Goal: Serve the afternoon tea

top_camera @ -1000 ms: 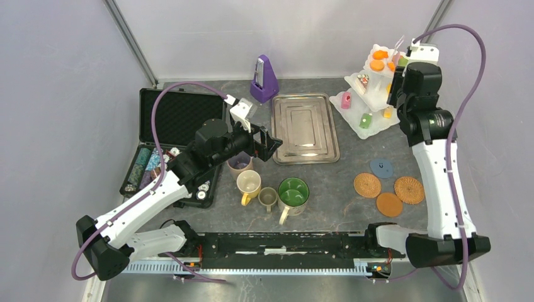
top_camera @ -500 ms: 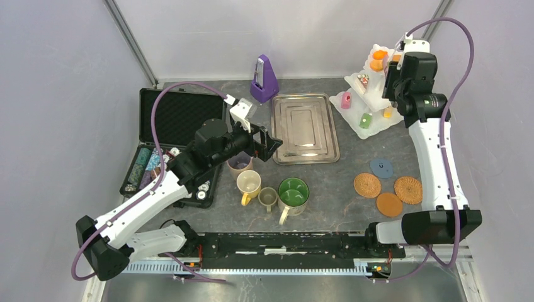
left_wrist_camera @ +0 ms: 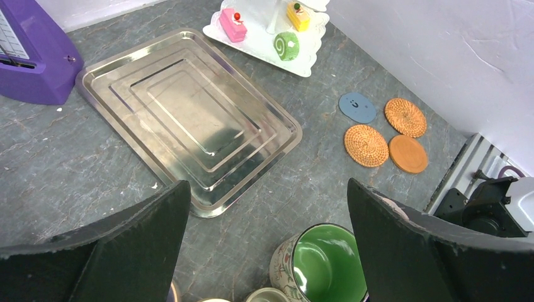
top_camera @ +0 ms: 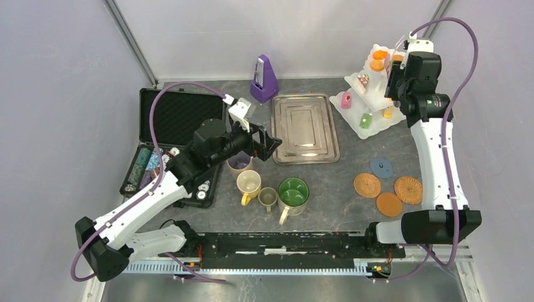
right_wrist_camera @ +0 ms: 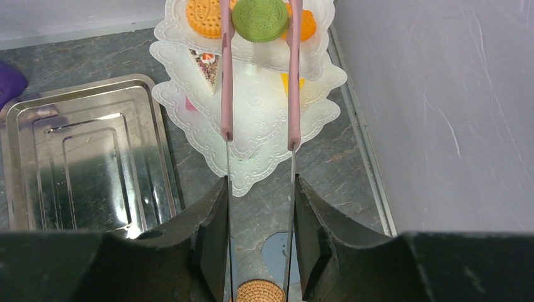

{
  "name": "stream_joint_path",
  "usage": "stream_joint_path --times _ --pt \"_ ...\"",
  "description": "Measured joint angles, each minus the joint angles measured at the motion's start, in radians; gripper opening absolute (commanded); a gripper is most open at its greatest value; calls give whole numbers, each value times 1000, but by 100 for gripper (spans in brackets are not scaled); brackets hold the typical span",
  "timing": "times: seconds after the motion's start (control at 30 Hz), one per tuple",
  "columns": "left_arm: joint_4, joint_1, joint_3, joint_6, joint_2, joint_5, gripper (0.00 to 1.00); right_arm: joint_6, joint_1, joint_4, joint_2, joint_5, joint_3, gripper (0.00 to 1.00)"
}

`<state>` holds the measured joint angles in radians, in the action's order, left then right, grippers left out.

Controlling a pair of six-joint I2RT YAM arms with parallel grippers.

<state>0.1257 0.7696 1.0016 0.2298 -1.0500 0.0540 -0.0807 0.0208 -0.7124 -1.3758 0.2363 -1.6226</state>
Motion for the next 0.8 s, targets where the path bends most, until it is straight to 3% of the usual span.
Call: stream_joint_path --times 0.27,0.8 --pt "0 -1 0 0 0 0 100 4 0 0 0 0 0 51" --pt "0 -1 0 0 0 0 100 20 0 -21 -6 -24 -3 53"
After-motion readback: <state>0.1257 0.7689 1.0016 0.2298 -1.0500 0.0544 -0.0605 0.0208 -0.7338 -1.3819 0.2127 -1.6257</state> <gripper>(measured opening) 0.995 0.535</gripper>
